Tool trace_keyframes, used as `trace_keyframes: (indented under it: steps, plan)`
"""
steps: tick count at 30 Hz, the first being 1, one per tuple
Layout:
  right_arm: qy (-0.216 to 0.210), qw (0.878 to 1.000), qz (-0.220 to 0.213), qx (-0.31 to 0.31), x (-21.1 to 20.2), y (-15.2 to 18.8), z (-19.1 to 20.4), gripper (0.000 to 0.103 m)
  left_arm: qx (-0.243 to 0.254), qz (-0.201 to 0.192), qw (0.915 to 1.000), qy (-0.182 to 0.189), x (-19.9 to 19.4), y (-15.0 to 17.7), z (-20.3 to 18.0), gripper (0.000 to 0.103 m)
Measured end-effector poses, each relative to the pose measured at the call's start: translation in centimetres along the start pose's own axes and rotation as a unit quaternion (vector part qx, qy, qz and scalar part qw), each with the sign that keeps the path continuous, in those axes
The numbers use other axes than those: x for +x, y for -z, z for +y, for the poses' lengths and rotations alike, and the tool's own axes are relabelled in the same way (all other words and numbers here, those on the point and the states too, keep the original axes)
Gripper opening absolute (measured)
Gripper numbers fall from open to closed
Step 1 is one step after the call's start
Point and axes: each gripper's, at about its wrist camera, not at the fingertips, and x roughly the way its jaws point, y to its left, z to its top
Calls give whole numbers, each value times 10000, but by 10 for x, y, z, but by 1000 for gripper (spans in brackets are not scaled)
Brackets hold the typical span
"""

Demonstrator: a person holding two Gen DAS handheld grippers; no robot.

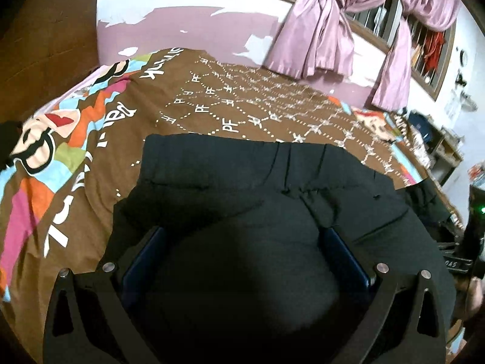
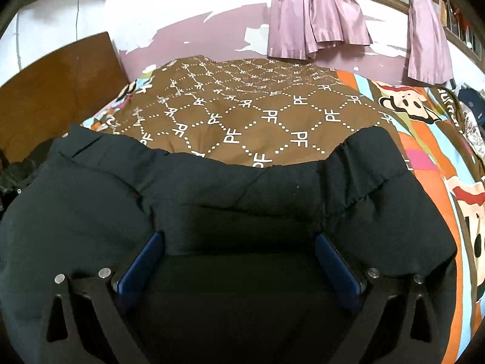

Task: Fold large clothes

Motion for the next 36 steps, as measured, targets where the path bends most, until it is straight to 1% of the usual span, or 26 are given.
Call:
trace_keyframes:
  steps: [2, 4, 16, 19, 24, 27, 29, 32, 33, 36]
  plan:
    - [-76, 9999, -58, 53, -3, 1, -3, 101, -95, -37, 9999, 115, -2, 0, 4, 102]
    - [-91, 9999, -105, 65, -4, 3, -3, 101, -108, -79, 9998, 152, -6, 0, 7, 102]
    - [-176, 9997, -153, 124, -7, 3, -5, 101, -25, -115, 9999, 98, -8, 1, 2, 102]
    - [-140, 9996, -183, 141, -13, 1, -5, 103, -18, -103, 9999, 81, -9, 1, 3, 102]
    - [-140, 9982, -558, 167, -40, -5, -10, 103, -17, 64, 9999, -94, -12, -3, 0, 102]
    - [-27, 9963, -847, 133, -62, -13, -19, 103, -95, 39, 9999, -68, -23, -8, 1, 102]
    - [28, 9952, -970, 119, -76, -17, -28, 103, -190, -126, 9997, 80, -38, -13, 9, 102]
    - [134, 9948, -995, 157, -90, -19, -50, 103, -343, -318, 9987, 211, -62, -23, 27, 102]
    - [156, 9950, -973, 188, -93, -18, -56, 103, -425, -332, 9981, 293, -70, -25, 37, 102]
    - [69, 9964, -738, 418, -95, -9, -83, 103, -662, -173, 9967, 441, -79, -27, 63, 102]
